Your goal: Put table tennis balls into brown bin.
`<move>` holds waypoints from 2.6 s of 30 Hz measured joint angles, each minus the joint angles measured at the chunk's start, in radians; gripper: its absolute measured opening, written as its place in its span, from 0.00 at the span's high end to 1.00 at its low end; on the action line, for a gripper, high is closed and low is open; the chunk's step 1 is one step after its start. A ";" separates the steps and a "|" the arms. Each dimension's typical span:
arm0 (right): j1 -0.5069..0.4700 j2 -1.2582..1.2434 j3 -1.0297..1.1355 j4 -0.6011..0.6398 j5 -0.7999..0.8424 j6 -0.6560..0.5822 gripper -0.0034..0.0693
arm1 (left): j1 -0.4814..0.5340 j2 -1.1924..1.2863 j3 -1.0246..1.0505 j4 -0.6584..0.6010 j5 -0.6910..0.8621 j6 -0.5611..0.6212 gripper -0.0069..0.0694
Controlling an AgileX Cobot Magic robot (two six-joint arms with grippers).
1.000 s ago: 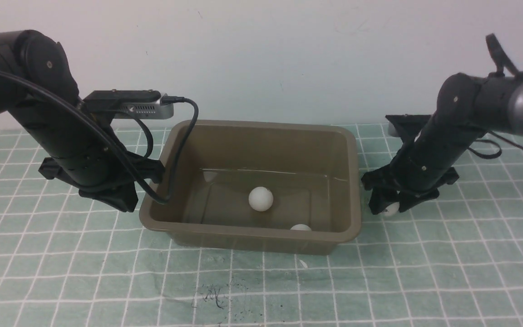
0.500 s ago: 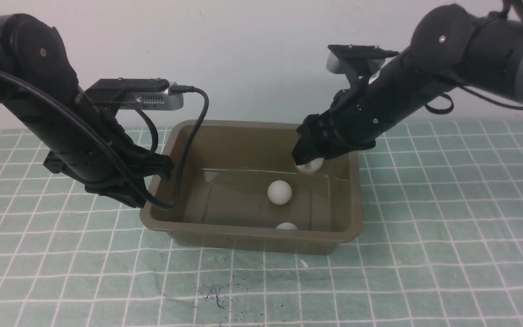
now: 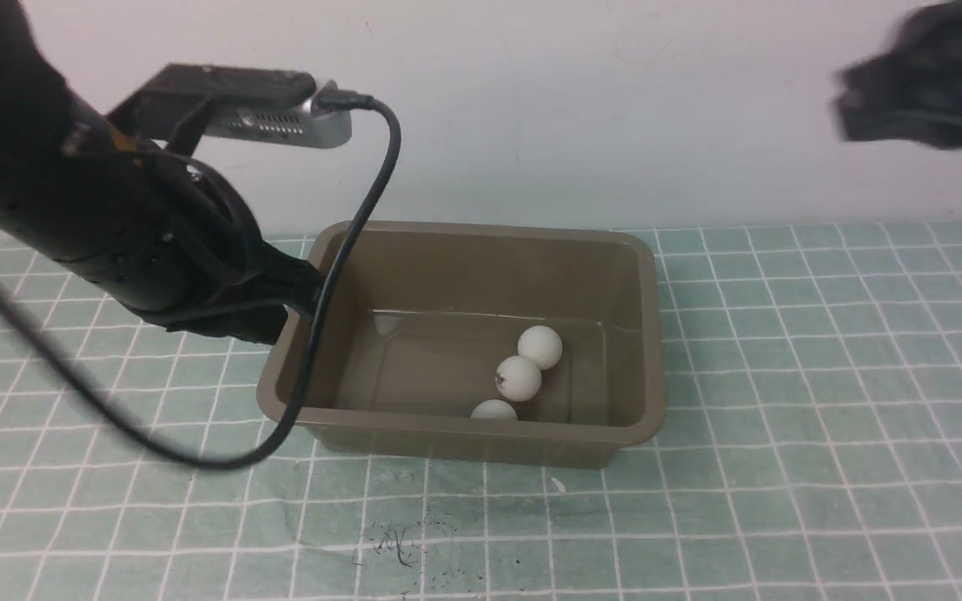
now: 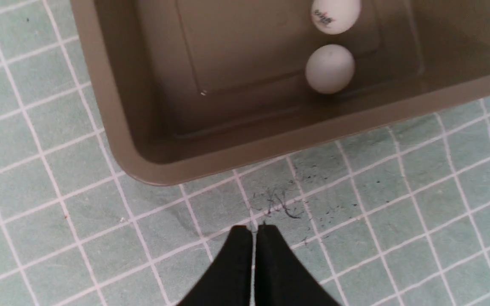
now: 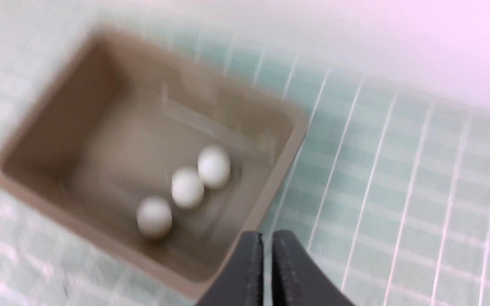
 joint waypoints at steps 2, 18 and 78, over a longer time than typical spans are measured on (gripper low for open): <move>0.000 -0.205 0.203 -0.012 -0.196 0.039 0.97 | -0.020 -0.073 0.034 -0.002 -0.041 0.002 0.92; 0.000 -1.110 0.947 -0.343 -0.704 0.294 0.97 | -0.039 -0.458 0.368 -0.032 -0.332 0.021 0.92; 0.000 -1.110 0.950 -0.411 -0.693 0.303 0.97 | 0.261 -1.360 1.288 0.152 -0.683 -0.027 0.91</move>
